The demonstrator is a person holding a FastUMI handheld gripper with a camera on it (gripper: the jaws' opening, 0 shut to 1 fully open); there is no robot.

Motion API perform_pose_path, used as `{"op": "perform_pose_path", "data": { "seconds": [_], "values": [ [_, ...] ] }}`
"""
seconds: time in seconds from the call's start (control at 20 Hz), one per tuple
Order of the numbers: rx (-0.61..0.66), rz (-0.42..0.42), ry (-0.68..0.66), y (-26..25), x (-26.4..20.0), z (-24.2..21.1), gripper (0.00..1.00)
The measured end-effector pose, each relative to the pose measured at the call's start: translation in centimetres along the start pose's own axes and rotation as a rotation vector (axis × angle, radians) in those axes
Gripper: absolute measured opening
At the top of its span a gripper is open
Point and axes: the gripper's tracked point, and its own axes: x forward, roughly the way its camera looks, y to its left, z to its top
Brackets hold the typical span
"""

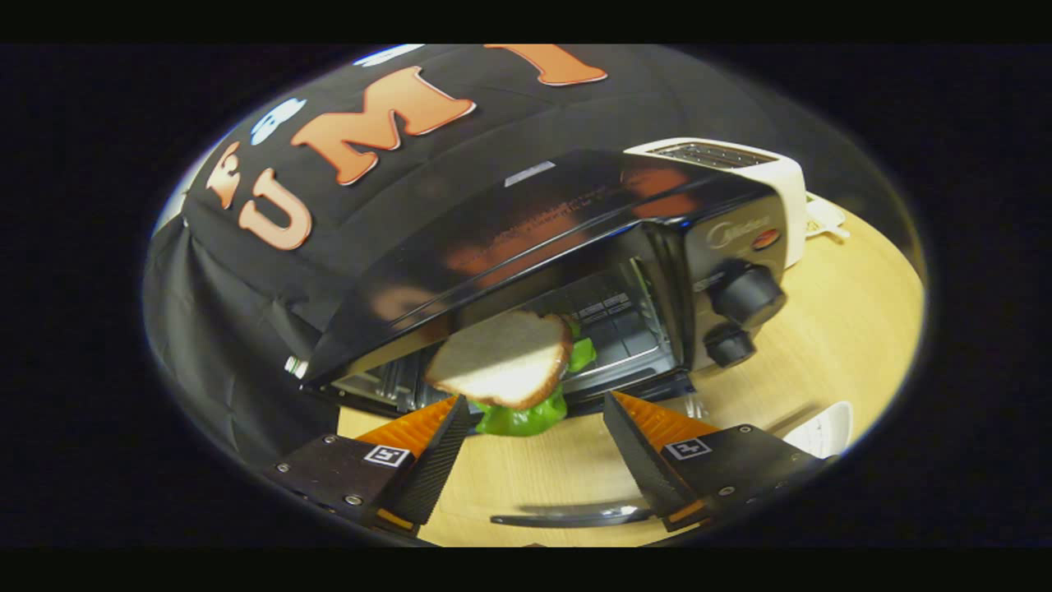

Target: Open the toaster oven, put the food inside, and close the toaster oven door.

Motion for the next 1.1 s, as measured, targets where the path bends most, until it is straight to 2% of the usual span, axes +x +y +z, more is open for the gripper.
{"op": "perform_pose_path", "data": {
  "seconds": [0.3,0.5,0.8,1.1],
  "values": [
    [-0.24,0.067,0.048,0.0,-7.5,-3.7,0.97],
    [-0.389,0.084,0.104,0.1,-10.1,-7.7,0.97],
    [-0.399,0.085,0.21,0.3,-11.4,-12.8,0.97],
    [-0.437,-0.04,0.314,-3.6,-9.0,-16.5,0.97]
  ]
}}
